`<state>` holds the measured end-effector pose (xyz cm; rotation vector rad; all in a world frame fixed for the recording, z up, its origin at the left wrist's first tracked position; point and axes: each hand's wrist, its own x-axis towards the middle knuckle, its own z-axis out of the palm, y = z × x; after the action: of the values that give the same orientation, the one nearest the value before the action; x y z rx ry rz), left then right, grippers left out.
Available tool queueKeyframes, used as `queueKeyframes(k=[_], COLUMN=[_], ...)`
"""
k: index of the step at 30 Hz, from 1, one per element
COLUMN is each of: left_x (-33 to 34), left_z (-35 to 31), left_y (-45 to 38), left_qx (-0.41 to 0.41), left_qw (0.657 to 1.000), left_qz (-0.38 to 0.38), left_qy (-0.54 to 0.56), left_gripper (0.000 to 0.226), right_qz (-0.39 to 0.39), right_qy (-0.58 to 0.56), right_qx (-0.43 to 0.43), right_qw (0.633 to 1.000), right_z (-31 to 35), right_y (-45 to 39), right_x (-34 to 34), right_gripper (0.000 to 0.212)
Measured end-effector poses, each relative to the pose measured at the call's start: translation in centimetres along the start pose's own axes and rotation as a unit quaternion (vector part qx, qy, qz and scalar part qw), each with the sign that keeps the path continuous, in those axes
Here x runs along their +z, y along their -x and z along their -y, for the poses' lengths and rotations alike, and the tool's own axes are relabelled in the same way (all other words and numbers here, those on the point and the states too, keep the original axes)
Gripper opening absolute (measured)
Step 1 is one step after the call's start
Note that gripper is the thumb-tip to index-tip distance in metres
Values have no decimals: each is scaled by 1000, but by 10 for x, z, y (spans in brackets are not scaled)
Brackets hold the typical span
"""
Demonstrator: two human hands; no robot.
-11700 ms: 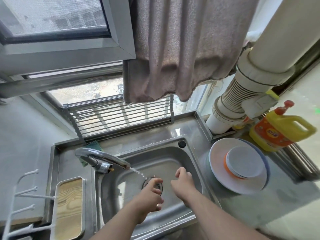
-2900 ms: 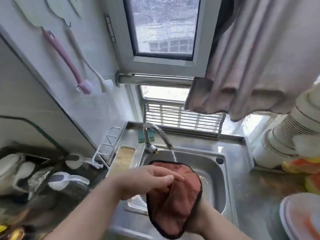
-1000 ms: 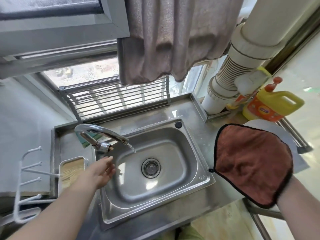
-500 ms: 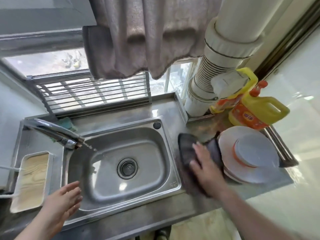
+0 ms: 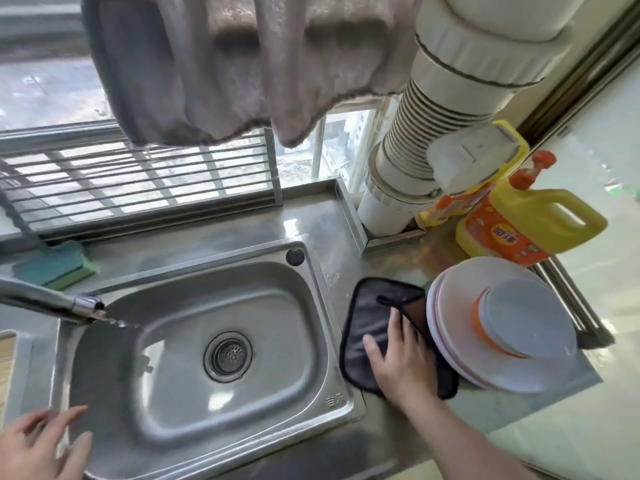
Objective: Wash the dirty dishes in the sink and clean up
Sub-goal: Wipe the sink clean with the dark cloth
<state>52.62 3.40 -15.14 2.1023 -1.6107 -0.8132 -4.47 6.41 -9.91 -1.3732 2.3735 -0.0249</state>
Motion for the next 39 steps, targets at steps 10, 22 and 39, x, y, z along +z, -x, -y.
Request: queueKeyframes(k=[10, 22, 39], left_x=[-2, 5, 77], left_z=[-53, -107, -209], left_y=[-8, 0, -15], left_qx=[90, 97, -69], left_qw=[992, 975, 977], left_qz=[-40, -154, 191], left_qy=[-83, -129, 57], left_gripper=[48, 58, 55], right_qz=[-35, 55, -7], right_qy=[-39, 40, 6], right_qx=[47, -149, -190], right_qw=[997, 987, 982], right_z=[138, -3, 229], right_y=[-76, 97, -132], right_x=[11, 61, 0], right_gripper=[77, 84, 62])
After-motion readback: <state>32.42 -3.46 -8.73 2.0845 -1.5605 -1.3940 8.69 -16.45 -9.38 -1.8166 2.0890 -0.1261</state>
